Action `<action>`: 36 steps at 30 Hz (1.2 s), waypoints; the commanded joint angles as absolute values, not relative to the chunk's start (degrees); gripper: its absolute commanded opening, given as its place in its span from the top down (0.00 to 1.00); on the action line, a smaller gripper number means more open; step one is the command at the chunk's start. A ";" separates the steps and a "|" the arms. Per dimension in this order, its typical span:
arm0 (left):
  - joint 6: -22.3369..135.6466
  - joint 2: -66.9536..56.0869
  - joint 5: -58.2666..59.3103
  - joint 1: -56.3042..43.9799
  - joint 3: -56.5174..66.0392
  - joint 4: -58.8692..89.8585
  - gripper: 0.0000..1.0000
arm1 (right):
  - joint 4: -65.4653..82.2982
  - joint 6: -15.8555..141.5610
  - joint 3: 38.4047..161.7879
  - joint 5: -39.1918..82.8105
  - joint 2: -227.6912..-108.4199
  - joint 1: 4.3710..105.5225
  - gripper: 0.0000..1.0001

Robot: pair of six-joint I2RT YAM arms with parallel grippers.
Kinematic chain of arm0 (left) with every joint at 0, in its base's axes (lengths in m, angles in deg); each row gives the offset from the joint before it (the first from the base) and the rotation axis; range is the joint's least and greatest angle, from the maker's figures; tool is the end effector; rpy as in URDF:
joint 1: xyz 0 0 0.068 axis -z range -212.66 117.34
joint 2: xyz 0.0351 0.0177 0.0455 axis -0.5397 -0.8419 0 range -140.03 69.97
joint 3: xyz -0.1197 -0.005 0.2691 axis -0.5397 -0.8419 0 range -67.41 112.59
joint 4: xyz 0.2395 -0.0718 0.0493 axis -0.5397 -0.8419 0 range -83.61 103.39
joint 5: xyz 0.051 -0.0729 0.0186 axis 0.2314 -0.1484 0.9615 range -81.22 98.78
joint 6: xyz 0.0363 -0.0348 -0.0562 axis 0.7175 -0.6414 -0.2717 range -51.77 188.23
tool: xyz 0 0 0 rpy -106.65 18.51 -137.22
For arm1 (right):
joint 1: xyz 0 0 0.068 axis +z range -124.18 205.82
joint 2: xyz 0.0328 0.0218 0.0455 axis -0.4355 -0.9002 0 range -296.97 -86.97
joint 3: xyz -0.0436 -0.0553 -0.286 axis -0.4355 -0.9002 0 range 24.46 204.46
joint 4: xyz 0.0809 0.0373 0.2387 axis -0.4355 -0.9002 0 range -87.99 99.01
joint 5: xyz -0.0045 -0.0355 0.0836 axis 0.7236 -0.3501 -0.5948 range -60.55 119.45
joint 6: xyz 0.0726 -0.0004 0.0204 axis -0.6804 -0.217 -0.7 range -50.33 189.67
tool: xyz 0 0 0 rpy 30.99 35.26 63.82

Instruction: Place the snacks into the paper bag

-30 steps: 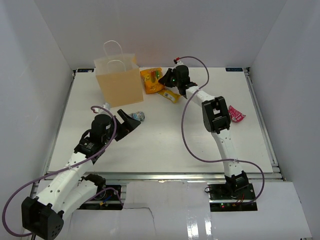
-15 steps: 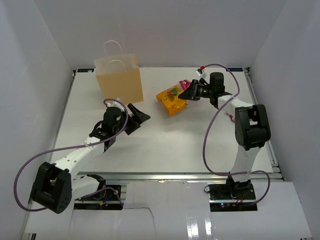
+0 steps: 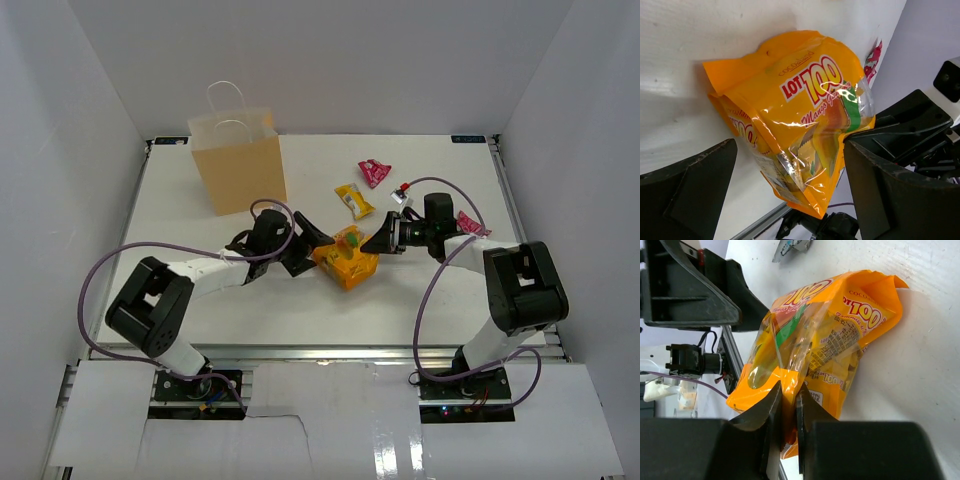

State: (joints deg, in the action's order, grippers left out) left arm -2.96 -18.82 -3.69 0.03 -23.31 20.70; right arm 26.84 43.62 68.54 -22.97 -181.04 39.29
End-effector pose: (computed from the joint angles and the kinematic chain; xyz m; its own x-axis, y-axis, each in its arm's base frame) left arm 0.2732 -0.1917 0.1925 -0.8007 -0.5844 -0.1319 -0.2672 0.5454 -0.7944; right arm 0.3138 0.1270 0.1955 -0.8139 0.0804 -0.5754 -0.4866 0.4469 0.7507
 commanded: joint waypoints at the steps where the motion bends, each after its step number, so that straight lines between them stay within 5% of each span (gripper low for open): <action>1: -7.95 -19.58 -3.87 2.05 -21.62 21.83 0.02 | 35.81 40.41 67.71 -26.09 -177.15 39.09 0.92; 11: -16.05 -21.87 -3.17 4.16 -23.29 19.72 0.09 | 44.52 32.40 65.25 -27.50 -177.15 41.20 0.92; 14: -16.84 -23.80 -3.52 4.25 -21.88 19.98 0.21 | 44.87 32.40 64.02 -27.68 -176.62 43.13 0.92; 18: -17.20 -24.07 -3.79 4.34 -22.05 21.12 0.51 | 43.82 33.71 62.34 -27.41 -176.18 43.93 0.91; 22: -16.41 -21.53 -3.17 4.25 -23.64 22.00 0.79 | 38.90 37.75 63.83 -28.12 -175.92 44.01 0.72; 27: -10.45 -15.74 -2.03 4.34 -24.78 22.36 0.92 | 28.47 48.03 67.51 -30.66 -174.69 43.58 0.19; 30: -6.58 -12.48 -0.80 4.25 -25.04 22.44 0.94 | 22.05 55.65 69.89 -34.44 -173.29 42.00 0.02; 31: -3.52 -11.34 -0.45 4.17 -24.96 22.36 0.96 | 20.02 57.61 72.08 -35.49 -172.94 41.38 0.00; 32: -2.09 -8.72 0.25 4.08 -24.78 22.36 0.96 | 18.35 60.67 73.14 -37.68 -172.06 39.90 0.10; 36: 5.20 -2.55 0.78 2.77 -22.33 21.92 0.98 | 14.38 63.94 76.93 -42.09 -170.12 35.50 0.10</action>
State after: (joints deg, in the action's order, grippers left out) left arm -2.00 -9.42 0.49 3.65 -25.67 18.58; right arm 18.01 57.04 72.41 -35.43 -173.26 38.60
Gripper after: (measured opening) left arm 0.291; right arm 0.904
